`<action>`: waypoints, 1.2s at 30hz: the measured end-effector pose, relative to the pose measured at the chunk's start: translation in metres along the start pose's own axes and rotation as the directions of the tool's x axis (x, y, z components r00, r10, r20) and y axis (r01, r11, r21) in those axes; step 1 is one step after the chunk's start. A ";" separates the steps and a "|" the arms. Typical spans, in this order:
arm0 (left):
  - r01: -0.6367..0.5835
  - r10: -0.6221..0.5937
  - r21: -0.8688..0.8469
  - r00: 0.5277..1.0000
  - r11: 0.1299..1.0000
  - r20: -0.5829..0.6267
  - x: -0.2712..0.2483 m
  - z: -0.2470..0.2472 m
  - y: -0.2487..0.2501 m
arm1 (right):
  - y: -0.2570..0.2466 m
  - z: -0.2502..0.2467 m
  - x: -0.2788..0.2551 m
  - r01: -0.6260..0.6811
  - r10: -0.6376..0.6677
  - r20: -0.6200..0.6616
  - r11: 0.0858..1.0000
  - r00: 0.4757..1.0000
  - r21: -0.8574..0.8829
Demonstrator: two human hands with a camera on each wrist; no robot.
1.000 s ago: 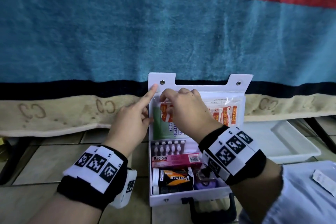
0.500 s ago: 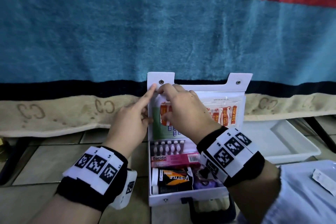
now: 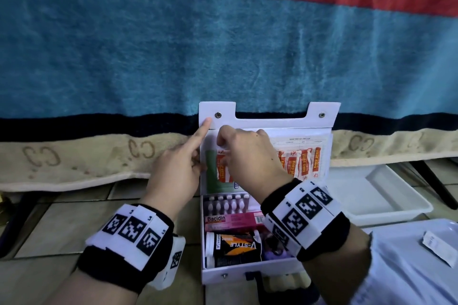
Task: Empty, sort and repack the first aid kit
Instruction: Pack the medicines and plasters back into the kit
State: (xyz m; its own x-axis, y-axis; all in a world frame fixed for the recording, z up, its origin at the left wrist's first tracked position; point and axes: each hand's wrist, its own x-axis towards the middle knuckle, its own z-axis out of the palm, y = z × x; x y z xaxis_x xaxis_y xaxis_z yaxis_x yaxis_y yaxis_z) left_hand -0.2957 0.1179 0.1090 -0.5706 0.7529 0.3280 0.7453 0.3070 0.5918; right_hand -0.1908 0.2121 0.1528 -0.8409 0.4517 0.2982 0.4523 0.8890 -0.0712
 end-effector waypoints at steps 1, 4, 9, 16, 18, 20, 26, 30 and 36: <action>0.004 -0.004 -0.002 1.000 1.000 0.003 0.000 0.000 0.000 | -0.001 0.001 0.000 -0.008 0.008 0.003 1.000 1.000 -0.002; 0.015 -0.015 -0.008 1.000 1.000 0.001 -0.001 -0.001 0.002 | -0.004 0.000 -0.002 -0.016 0.017 0.023 1.000 1.000 -0.024; 0.032 -0.032 0.023 0.999 0.999 0.000 -0.003 -0.002 0.007 | -0.008 -0.006 -0.005 0.016 -0.010 0.075 0.997 0.997 -0.079; 0.114 -0.115 0.094 0.993 0.989 0.000 -0.014 -0.004 0.012 | 0.026 -0.040 -0.028 -0.085 0.086 -0.043 0.996 0.995 0.020; 0.115 -0.112 0.162 0.993 0.980 -0.027 -0.018 -0.004 0.020 | 0.049 -0.057 -0.044 -0.188 0.194 -0.073 0.978 0.978 0.088; 0.108 -0.102 0.202 0.994 0.973 -0.037 -0.024 -0.006 0.034 | 0.076 -0.071 -0.067 -0.270 0.291 -0.126 0.949 0.948 0.161; 0.000 -0.043 0.235 0.983 0.972 0.180 -0.051 0.011 0.096 | 0.173 -0.089 -0.160 -0.589 0.584 0.078 0.806 0.808 0.063; -0.118 -0.002 0.241 0.896 0.963 0.444 -0.070 0.044 0.131 | 0.206 -0.061 -0.212 -0.540 0.573 0.434 0.815 0.696 -0.211; -0.149 -0.028 0.297 0.855 0.943 0.517 -0.088 0.082 0.154 | 0.215 -0.028 -0.237 -0.533 0.507 0.537 0.838 0.675 -0.121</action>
State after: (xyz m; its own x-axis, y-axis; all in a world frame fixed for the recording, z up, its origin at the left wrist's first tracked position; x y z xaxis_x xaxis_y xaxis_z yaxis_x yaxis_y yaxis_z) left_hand -0.1024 0.1464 0.1104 -0.3303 0.9366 -0.1169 0.8905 0.3503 0.2904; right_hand 0.1137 0.2940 0.0934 -0.4977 0.7953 -0.3462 0.8628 0.4948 -0.1036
